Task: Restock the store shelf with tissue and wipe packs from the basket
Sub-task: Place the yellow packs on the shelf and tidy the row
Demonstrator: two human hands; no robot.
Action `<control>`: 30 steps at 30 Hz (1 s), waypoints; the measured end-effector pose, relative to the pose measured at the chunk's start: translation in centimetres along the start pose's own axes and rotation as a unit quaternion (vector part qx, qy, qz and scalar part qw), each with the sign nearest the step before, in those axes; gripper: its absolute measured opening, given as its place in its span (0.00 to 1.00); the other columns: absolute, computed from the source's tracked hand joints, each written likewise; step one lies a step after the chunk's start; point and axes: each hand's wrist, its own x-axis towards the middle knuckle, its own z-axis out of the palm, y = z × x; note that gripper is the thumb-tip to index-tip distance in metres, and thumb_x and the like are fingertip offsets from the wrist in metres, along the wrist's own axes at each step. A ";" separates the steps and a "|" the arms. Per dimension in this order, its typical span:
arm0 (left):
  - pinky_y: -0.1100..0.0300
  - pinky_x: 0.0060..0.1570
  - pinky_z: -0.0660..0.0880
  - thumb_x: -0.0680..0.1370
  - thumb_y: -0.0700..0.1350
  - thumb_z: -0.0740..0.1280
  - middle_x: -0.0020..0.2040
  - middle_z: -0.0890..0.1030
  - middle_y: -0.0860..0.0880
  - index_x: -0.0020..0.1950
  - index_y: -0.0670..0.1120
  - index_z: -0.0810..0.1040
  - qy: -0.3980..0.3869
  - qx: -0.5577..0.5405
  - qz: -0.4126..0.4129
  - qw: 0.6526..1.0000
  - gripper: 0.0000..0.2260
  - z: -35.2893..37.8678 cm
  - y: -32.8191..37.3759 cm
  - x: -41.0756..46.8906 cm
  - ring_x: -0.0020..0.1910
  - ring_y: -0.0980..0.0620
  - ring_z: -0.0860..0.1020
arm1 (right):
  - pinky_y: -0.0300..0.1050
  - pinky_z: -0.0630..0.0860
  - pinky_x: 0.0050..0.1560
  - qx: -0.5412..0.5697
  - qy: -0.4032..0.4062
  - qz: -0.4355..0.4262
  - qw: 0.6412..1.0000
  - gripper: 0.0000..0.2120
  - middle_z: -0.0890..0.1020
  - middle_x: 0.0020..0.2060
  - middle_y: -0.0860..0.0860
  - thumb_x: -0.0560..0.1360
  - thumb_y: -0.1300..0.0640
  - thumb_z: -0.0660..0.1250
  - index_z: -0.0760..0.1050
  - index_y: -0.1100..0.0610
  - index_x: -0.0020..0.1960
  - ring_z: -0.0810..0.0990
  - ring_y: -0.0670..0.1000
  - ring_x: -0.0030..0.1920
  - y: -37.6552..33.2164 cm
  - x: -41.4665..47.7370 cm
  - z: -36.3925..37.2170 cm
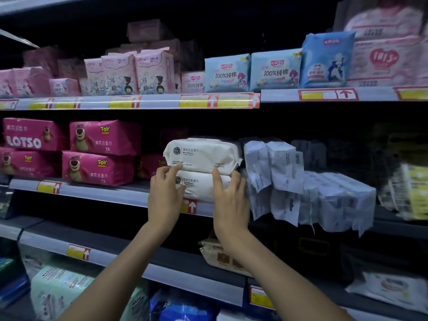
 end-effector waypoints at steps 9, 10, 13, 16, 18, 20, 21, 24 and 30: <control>0.41 0.56 0.76 0.75 0.47 0.71 0.71 0.70 0.43 0.78 0.50 0.68 -0.099 0.085 -0.059 0.990 0.31 -2.1 3.3 -1.0 0.68 0.37 0.70 | 0.49 0.77 0.57 0.126 -0.075 -0.031 0.989 0.39 0.53 0.77 0.60 0.73 0.71 0.68 0.58 0.50 0.78 0.63 0.62 0.73 0.3 -2.1 -5.0; 0.41 0.56 0.76 0.76 0.49 0.71 0.71 0.71 0.42 0.77 0.50 0.68 -0.092 0.074 -0.059 0.991 0.30 -2.4 3.9 -1.5 0.68 0.37 0.71 | 0.49 0.77 0.56 0.151 -0.069 -0.041 0.985 0.38 0.54 0.77 0.59 0.73 0.71 0.68 0.60 0.50 0.78 0.64 0.61 0.73 0.5 -2.8 -5.7; 0.42 0.55 0.77 0.80 0.53 0.68 0.70 0.72 0.44 0.77 0.50 0.69 -0.048 0.030 -0.028 0.998 0.26 -3.3 6.3 -3.7 0.67 0.39 0.73 | 0.48 0.79 0.55 0.212 -0.032 -0.088 0.973 0.32 0.61 0.75 0.54 0.76 0.67 0.66 0.65 0.49 0.77 0.68 0.56 0.71 1.8 -5.0 -8.3; 0.44 0.53 0.78 0.81 0.55 0.65 0.70 0.72 0.46 0.78 0.51 0.67 -0.019 -0.011 0.004 1.000 0.26 -3.7 9.3 -6.0 0.65 0.42 0.75 | 0.47 0.80 0.50 0.243 0.053 -0.124 0.961 0.24 0.70 0.67 0.50 0.77 0.63 0.65 0.72 0.50 0.72 0.74 0.51 0.64 4.6 -6.6 -11.2; 0.45 0.50 0.79 0.81 0.57 0.65 0.69 0.72 0.45 0.80 0.53 0.63 -0.009 -0.025 0.024 0.999 0.28 -3.4 11.2 -7.4 0.63 0.42 0.76 | 0.45 0.79 0.52 0.252 0.115 -0.123 0.953 0.20 0.73 0.61 0.50 0.78 0.62 0.66 0.75 0.52 0.69 0.75 0.51 0.60 7.4 -7.1 -12.6; 0.46 0.48 0.80 0.81 0.58 0.65 0.71 0.69 0.43 0.82 0.53 0.58 -0.010 -0.028 0.045 0.999 0.33 -2.7 13.2 -8.8 0.63 0.41 0.75 | 0.46 0.77 0.57 0.236 0.167 -0.098 0.952 0.19 0.74 0.59 0.51 0.78 0.61 0.68 0.77 0.53 0.68 0.75 0.51 0.60 10.7 -7.3 -13.3; 0.45 0.49 0.80 0.80 0.60 0.64 0.73 0.67 0.42 0.84 0.53 0.54 -0.015 -0.027 0.048 0.998 0.35 -2.3 14.2 -9.4 0.65 0.40 0.74 | 0.47 0.76 0.59 0.226 0.186 -0.080 0.953 0.19 0.73 0.60 0.52 0.78 0.60 0.69 0.77 0.53 0.68 0.74 0.52 0.62 12.5 -7.3 -13.6; 0.42 0.56 0.80 0.78 0.64 0.64 0.78 0.61 0.40 0.85 0.53 0.50 -0.014 -0.022 0.060 0.998 0.41 -0.9 17.3 -10.8 0.70 0.35 0.71 | 0.54 0.73 0.64 0.194 0.209 -0.016 0.958 0.22 0.71 0.64 0.55 0.77 0.54 0.70 0.74 0.52 0.71 0.71 0.57 0.66 17.5 -7.2 -13.8; 0.38 0.65 0.76 0.76 0.69 0.66 0.84 0.46 0.39 0.84 0.62 0.42 -0.038 -0.009 0.054 0.998 0.46 3.5 22.8 -12.6 0.82 0.35 0.53 | 0.61 0.71 0.70 0.154 0.081 0.099 0.980 0.36 0.56 0.77 0.53 0.76 0.35 0.69 0.59 0.38 0.80 0.58 0.60 0.77 23.9 -6.6 -12.9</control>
